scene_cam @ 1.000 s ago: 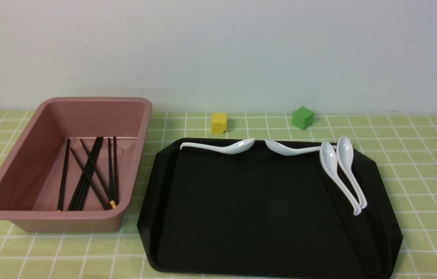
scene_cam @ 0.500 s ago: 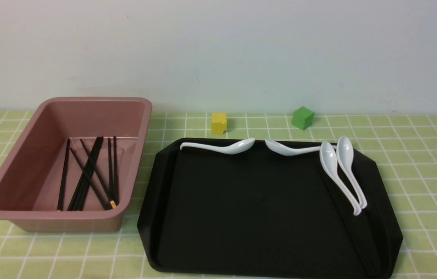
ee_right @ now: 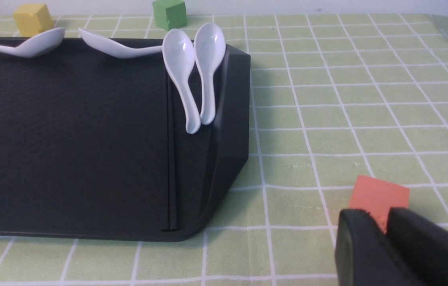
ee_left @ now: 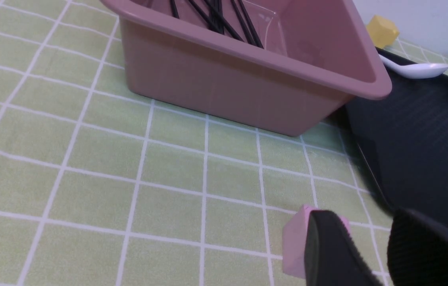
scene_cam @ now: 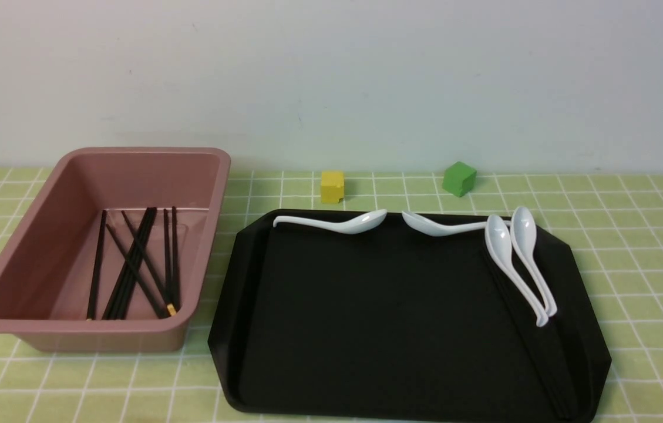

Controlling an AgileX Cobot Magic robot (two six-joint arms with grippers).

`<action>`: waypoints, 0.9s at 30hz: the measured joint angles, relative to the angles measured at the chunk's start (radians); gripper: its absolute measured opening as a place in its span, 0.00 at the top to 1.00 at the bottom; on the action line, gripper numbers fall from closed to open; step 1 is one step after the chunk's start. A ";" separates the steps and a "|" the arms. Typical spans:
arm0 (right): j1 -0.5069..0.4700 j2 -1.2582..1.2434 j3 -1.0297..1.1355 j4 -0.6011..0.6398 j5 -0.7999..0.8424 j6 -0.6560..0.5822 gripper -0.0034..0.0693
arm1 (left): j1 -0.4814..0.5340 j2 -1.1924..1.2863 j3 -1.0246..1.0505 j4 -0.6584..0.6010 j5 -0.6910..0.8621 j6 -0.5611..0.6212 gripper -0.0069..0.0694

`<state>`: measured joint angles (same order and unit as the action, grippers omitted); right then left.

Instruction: On green tablecloth take chopsticks from black tray and put them in box.

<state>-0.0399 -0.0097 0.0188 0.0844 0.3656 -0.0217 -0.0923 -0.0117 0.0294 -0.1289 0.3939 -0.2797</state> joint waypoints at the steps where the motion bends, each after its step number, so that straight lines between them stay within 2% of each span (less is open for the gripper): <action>1: 0.000 0.000 0.000 0.000 0.000 0.000 0.77 | 0.000 0.000 0.000 0.000 0.000 0.000 0.60; 27: 0.000 0.000 -0.001 0.000 0.000 0.001 0.74 | 0.000 0.000 0.000 0.000 0.000 0.000 0.60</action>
<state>-0.0399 -0.0097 0.0179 0.0844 0.3656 -0.0209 -0.0923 -0.0117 0.0294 -0.1289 0.3939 -0.2797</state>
